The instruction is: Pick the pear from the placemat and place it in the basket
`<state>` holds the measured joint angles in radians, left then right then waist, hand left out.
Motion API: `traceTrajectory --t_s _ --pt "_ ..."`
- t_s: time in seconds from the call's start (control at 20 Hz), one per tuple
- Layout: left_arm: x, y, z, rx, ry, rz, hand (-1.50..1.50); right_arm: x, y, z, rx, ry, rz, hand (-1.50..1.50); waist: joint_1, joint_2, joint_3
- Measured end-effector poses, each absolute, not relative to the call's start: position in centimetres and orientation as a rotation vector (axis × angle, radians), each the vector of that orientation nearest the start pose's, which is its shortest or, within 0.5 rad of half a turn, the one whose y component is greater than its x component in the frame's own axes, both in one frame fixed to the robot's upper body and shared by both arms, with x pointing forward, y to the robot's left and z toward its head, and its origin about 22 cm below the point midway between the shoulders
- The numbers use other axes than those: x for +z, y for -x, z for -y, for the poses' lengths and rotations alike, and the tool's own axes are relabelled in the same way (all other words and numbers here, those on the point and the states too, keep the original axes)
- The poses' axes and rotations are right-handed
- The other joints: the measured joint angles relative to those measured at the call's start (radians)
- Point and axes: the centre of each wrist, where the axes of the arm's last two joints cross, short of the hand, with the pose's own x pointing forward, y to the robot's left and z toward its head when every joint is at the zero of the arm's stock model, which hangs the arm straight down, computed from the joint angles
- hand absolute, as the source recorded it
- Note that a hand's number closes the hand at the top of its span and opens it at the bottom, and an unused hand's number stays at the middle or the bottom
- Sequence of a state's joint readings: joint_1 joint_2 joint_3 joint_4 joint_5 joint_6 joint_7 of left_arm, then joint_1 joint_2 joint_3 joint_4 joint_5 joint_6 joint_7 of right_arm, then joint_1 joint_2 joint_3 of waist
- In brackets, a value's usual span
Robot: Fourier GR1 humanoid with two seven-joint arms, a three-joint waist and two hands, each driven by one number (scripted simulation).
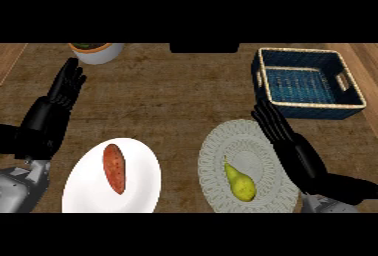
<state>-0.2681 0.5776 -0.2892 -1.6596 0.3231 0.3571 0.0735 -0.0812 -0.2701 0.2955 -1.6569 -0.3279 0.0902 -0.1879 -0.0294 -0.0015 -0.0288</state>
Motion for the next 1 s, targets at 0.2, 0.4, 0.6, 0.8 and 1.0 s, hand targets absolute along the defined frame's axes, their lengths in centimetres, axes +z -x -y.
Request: traceTrajectory --t_s 0.2,0.4,0.6,0.8,1.0 --pt "8.8 -28.6 -25.9 -0.189 -0.170 1.672 0.00 4.1 -27.6 20.2 0.309 -0.576 1.737 1.50 0.048 0.015 0.019" --pt "7.2 -28.5 -26.3 -0.175 -0.161 1.567 0.00 5.9 -29.8 18.1 0.563 -0.793 1.715 -1.50 0.117 0.035 0.027" --pt "5.7 -28.6 -27.5 -0.135 -0.164 1.472 0.00 6.2 -29.3 15.2 0.914 -0.974 1.710 -1.50 0.094 0.024 0.029" --pt "4.7 -28.6 -30.0 -0.099 -0.172 1.417 0.00 5.0 -27.8 11.8 1.008 -1.024 1.722 -1.50 0.058 0.011 0.029" --pt "4.2 -28.5 -31.0 -0.090 -0.178 1.398 0.00 8.0 -28.3 9.9 1.106 -0.961 1.660 -1.50 0.042 0.004 0.028"
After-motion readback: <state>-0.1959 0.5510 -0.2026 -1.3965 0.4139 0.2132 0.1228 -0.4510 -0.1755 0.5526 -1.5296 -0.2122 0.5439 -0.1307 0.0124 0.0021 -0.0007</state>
